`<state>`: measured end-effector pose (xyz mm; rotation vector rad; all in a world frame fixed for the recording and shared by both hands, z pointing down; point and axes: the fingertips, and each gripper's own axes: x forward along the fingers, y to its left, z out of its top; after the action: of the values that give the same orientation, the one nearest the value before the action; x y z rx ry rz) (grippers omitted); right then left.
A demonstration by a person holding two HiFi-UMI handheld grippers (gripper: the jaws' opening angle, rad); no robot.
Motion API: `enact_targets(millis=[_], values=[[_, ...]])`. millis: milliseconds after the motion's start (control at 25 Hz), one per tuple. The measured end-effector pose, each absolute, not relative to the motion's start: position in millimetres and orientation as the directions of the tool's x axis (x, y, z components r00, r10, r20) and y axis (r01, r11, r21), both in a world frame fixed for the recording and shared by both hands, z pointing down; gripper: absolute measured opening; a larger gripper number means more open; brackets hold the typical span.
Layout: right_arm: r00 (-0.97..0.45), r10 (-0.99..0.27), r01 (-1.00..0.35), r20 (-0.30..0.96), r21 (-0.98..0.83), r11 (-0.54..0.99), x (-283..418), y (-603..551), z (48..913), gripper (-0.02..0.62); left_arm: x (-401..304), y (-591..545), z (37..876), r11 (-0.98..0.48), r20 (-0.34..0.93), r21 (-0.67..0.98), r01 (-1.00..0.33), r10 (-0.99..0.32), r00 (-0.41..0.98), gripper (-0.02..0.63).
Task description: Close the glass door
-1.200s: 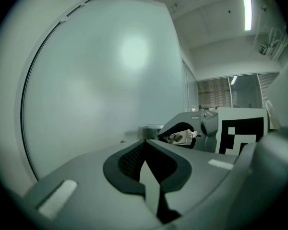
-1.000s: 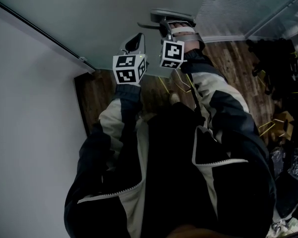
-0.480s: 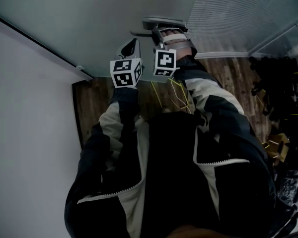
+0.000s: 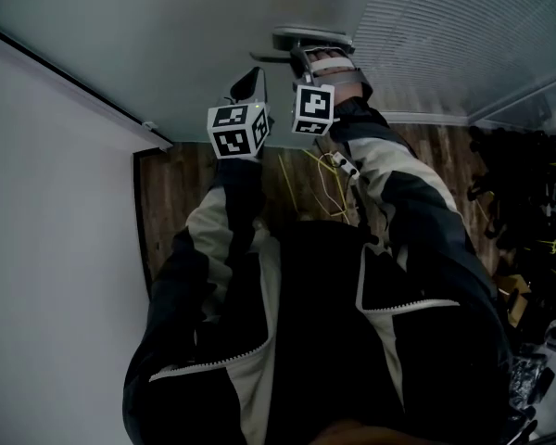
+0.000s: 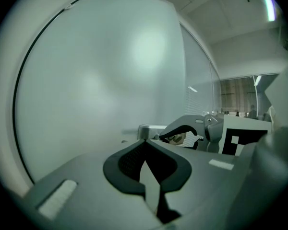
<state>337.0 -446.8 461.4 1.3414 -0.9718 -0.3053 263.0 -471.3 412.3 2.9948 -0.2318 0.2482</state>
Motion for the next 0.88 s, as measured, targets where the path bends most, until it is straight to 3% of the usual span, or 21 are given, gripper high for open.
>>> enact_targets(millis=[880], values=[[0.627,-0.665,-0.237,0.406,0.913,0.333,445.8,-497.7,470.7,0.112,310.9,-492.1,404.4,-0.981,0.203,0.081,-0.174,-0.155,0.967,0.003]])
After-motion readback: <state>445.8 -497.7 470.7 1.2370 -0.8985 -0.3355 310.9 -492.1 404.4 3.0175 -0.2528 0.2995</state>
